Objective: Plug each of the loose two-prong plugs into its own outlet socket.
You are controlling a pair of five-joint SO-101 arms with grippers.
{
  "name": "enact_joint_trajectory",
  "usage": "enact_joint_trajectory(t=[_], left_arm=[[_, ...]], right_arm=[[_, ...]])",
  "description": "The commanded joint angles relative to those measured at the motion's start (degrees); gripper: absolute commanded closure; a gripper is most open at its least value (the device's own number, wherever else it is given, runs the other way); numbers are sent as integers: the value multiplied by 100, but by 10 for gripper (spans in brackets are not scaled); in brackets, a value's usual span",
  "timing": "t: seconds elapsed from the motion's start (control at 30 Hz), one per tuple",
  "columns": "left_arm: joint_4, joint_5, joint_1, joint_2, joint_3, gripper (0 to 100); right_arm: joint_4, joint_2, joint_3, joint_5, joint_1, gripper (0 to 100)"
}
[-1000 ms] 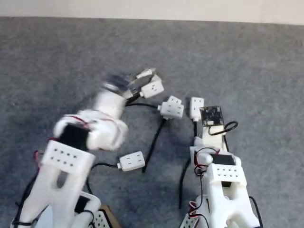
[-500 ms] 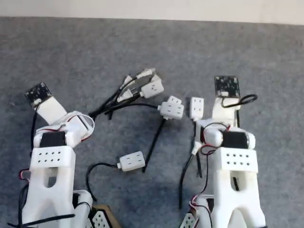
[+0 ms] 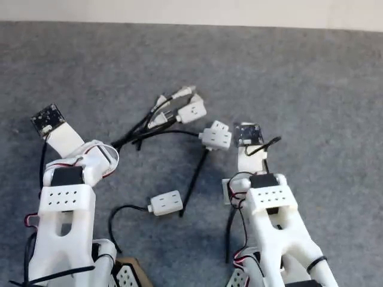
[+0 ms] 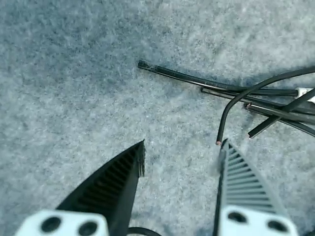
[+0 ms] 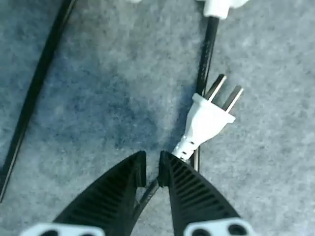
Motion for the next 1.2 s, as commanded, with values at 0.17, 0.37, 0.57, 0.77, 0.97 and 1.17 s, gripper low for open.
enact_joint_trajectory(t=[0.17,0.37,0.57,0.77,0.97,1.17], left_arm=[[-97,53,-13,-92,-22,748],[-97,53,-13,-92,-22,748],[-88,53,13,-92,-22,748],[-88,53,13,-92,-22,748],[-105,53,22,-92,48,748],[-105,53,22,-92,57,748]], right_arm=[[-84,-31,4,-53,664,937],[-84,-66,-31,-62,752,936],[-92,-4,-31,-62,743,935],[-224,-4,-13,-70,611,882],[-295,-4,-40,-484,479,841],[-637,4,22,-501,286,842]])
